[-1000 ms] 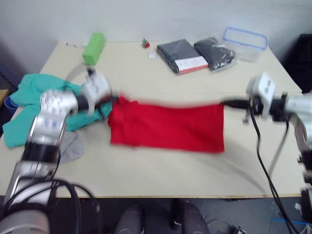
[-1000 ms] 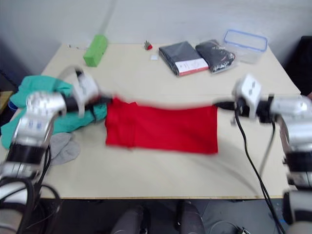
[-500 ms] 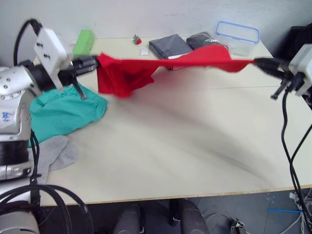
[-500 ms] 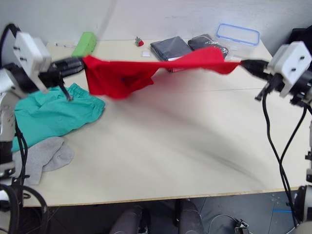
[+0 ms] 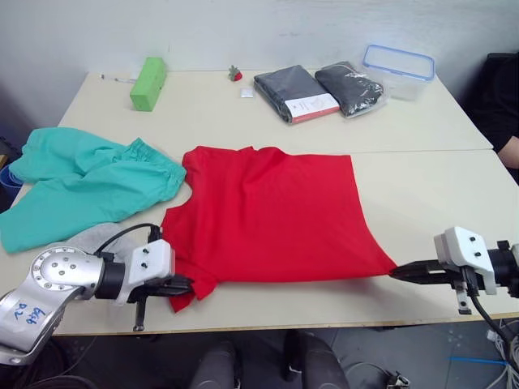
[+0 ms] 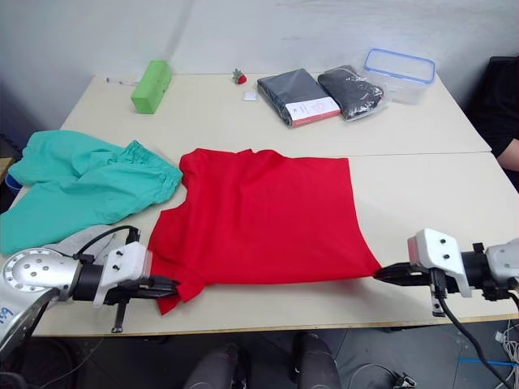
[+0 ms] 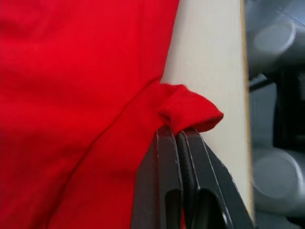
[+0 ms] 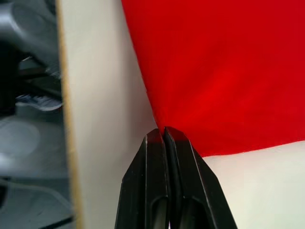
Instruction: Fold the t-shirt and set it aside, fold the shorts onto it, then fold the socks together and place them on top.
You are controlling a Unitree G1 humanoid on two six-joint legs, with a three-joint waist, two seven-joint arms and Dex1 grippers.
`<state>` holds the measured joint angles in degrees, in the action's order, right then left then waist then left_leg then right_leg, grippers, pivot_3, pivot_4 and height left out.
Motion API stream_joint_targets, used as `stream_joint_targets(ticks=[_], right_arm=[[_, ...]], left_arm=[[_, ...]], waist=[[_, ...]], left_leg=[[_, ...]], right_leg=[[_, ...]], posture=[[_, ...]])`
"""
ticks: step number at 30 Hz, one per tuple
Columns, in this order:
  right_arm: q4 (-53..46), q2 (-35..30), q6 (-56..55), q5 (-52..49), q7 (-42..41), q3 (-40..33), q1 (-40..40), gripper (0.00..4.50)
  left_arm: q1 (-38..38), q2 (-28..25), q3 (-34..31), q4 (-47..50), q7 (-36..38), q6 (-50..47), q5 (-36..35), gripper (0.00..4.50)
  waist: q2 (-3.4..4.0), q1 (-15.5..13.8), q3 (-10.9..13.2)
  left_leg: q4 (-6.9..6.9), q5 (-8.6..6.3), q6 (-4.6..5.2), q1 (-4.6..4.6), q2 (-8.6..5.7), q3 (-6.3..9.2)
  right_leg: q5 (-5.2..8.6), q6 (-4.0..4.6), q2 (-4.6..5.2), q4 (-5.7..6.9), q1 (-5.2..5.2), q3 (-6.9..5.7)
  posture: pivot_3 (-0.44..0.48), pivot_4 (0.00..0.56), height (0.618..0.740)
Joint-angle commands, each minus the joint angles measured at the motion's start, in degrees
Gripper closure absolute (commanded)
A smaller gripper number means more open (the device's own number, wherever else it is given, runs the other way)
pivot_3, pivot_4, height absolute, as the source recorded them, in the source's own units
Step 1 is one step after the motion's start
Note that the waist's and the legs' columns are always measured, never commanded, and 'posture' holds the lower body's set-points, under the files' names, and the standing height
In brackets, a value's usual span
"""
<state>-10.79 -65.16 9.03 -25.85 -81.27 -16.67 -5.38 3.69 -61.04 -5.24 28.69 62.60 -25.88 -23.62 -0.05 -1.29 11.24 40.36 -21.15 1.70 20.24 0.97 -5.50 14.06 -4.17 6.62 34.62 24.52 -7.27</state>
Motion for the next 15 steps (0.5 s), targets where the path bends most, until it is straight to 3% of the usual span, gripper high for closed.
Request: stream_joint_targets(ticks=[1,9,15], right_arm=[[-0.23,-2.45,-0.15,0.42,-3.01,-3.92,-2.99,4.46],[-2.73,-3.75,3.65,-0.31,-8.37,-9.66,-12.61,4.46],[-4.93,-3.1,8.16,-3.06,-7.05,-9.11,-12.49,4.46]], left_arm=[[3.39,-1.33,-0.85,2.26,1.51,0.88,0.83,4.5],[11.64,-2.68,-2.97,3.6,5.32,0.46,-0.5,4.5],[15.85,-4.42,-9.35,3.23,10.24,-0.77,-4.28,4.5]], waist=[[0.01,0.0,0.0],[0.01,-0.1,0.0],[0.03,-0.05,0.01]], left_leg=[[-0.02,-0.01,-0.01,-0.01,0.0,0.0],[-0.25,-0.03,-0.05,-0.02,0.06,-0.02],[-0.25,-0.08,-0.09,-0.06,0.1,-0.01]], right_leg=[[0.01,0.02,0.02,0.0,0.0,0.01],[0.05,0.09,0.0,-0.15,0.04,-0.03],[0.1,0.17,0.0,-0.13,0.05,-0.03]], posture=[[0.0,0.15,0.74],[0.0,0.15,0.74],[0.0,0.15,0.74]])
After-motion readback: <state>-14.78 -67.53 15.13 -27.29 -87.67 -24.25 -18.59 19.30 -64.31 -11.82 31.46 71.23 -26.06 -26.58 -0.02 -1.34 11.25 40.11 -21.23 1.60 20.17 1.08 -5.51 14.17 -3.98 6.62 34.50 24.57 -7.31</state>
